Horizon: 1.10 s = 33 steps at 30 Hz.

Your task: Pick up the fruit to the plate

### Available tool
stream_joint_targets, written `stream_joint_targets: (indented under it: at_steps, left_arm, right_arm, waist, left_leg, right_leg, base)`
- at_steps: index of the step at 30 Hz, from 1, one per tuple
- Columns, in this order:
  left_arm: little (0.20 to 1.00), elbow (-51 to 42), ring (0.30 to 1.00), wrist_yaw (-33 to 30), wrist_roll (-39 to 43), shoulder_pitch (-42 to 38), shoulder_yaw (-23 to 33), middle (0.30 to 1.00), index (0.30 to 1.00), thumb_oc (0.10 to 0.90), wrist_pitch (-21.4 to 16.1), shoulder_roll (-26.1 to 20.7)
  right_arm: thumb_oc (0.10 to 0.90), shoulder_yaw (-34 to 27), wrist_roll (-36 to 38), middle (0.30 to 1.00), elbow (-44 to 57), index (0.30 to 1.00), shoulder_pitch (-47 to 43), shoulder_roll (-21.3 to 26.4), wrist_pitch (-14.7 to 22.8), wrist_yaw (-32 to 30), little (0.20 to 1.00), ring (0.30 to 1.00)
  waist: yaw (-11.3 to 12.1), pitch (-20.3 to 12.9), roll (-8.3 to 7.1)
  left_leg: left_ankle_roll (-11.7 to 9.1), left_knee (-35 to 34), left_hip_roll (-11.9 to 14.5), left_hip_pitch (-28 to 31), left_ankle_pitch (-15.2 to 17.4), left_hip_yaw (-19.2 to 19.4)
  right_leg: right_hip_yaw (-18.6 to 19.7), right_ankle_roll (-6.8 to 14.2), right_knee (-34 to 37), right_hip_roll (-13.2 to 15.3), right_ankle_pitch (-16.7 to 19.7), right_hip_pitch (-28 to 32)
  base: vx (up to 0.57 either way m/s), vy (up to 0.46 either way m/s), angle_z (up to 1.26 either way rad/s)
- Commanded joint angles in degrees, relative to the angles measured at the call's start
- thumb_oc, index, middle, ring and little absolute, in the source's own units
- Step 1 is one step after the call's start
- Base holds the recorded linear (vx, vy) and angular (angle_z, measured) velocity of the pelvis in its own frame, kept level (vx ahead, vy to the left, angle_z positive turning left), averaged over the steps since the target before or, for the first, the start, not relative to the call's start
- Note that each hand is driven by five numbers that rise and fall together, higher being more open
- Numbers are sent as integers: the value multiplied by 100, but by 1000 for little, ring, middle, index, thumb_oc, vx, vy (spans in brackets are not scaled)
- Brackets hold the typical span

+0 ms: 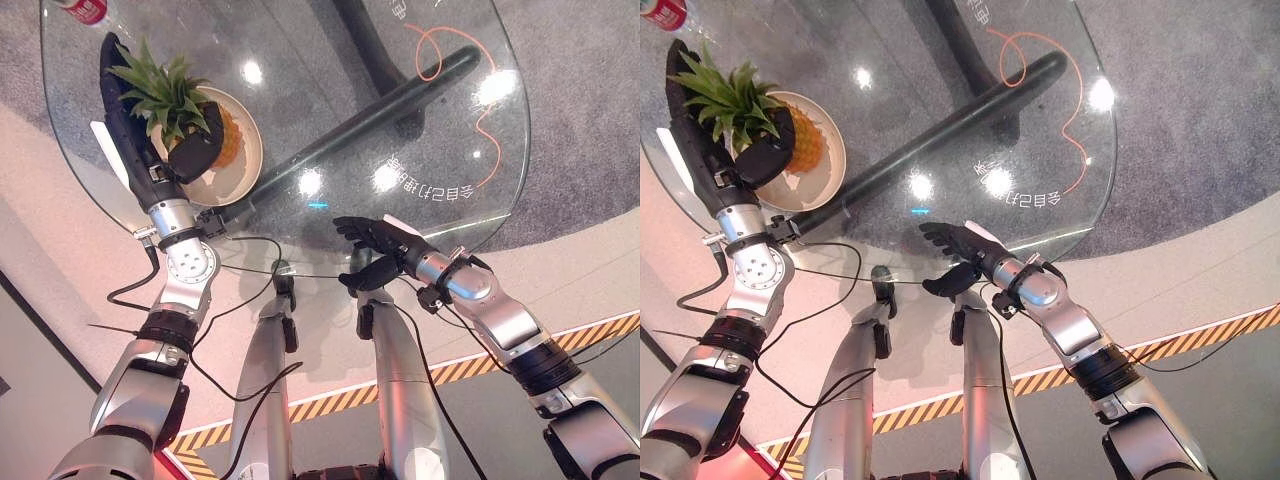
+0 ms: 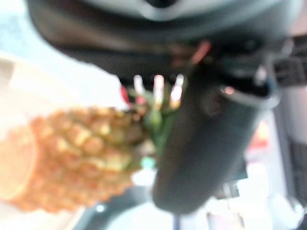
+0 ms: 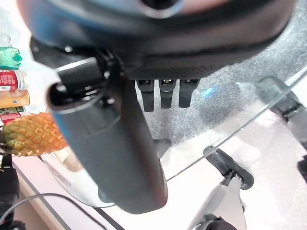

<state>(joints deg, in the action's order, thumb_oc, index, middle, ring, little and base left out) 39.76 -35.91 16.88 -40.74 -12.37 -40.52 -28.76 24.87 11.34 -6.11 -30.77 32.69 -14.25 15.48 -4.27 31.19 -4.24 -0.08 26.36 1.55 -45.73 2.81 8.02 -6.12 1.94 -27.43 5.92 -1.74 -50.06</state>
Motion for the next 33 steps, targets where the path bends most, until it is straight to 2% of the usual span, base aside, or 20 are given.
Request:
stream_joint_targets:
  at_steps: [1,12,19,27,33]
  left_arm:
    - [900,-624,900,288,263,-124,375,900,900,800,-367,-305]
    - [900,-653,900,1091,1181,497,575,900,900,800,-177,-274]
    - [900,-553,900,1451,1765,836,716,900,900,800,104,-179]
    - [900,-590,900,1633,2156,1484,969,900,900,800,82,-52]
    - [900,-691,900,2016,2373,1852,1030,900,900,800,254,71]
  right_arm:
    - [800,-253,6,900,479,900,246,-80,233,191,900,900]
    - [800,-403,-114,900,451,900,568,-64,441,312,900,900]
    - [800,-466,-183,900,420,900,704,-87,507,379,900,900]
    - [800,-603,-237,900,450,900,1048,-60,632,470,900,900]
    - [800,-700,-254,900,480,900,1257,-70,761,536,900,900]
  waist:
    - [193,-140,137]
    - [250,-140,141]
    - [299,-140,169]
    - [370,-140,202]
    - [416,-140,225]
  left_leg:
    - [-57,-473,-317,521,61,84]
    - [-163,-609,-198,893,-14,43]
    - [-226,-615,-175,1098,-42,-12]
    - [-264,-628,-148,1489,-50,-65]
    - [-277,-749,-165,1788,-119,-108]
  right_leg:
    - [-484,268,-29,-291,20,398]
    - [-556,264,127,-261,-119,845]
    - [-632,250,177,-235,-224,1158]
    - [-722,208,174,-192,-371,1634]
    - [-761,186,291,-182,-370,1972]
  base:
    - [-17,-92,0]
    - [-15,-83,2]
    - [-1,-57,-1]
    - [15,-47,-1]
    - [12,-36,1]
